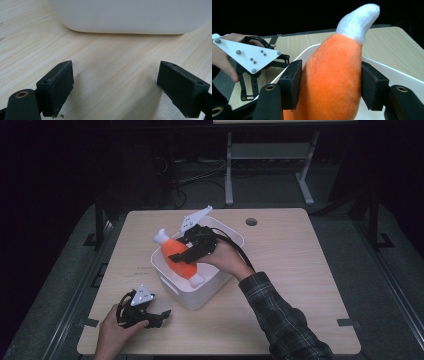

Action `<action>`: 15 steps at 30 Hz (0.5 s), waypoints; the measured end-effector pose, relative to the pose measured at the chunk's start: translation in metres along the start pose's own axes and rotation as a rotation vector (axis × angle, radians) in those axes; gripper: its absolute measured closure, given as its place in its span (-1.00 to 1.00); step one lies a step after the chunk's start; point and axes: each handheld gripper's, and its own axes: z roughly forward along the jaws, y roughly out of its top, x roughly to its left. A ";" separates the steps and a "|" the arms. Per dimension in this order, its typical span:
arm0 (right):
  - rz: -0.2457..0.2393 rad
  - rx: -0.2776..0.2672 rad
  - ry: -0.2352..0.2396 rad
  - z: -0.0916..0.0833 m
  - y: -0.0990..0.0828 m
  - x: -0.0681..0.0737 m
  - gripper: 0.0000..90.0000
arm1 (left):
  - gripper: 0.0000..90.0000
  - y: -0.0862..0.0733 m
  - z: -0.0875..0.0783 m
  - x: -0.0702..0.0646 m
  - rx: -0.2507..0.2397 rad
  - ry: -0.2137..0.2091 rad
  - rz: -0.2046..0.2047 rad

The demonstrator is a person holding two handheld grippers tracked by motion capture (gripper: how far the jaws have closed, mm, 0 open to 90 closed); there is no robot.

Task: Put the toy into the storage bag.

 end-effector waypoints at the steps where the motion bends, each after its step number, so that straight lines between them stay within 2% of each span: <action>1: 0.001 0.001 0.003 0.002 0.000 0.000 -0.11 | -0.71 0.000 0.000 0.000 0.000 0.000 0.000; 9: -0.005 0.020 0.013 0.011 -0.002 0.003 -0.08 | -0.71 0.000 0.000 0.000 0.000 0.000 0.000; 15: -0.011 0.012 0.027 0.015 -0.002 0.005 0.04 | -0.71 0.000 0.000 0.000 -0.001 0.000 0.000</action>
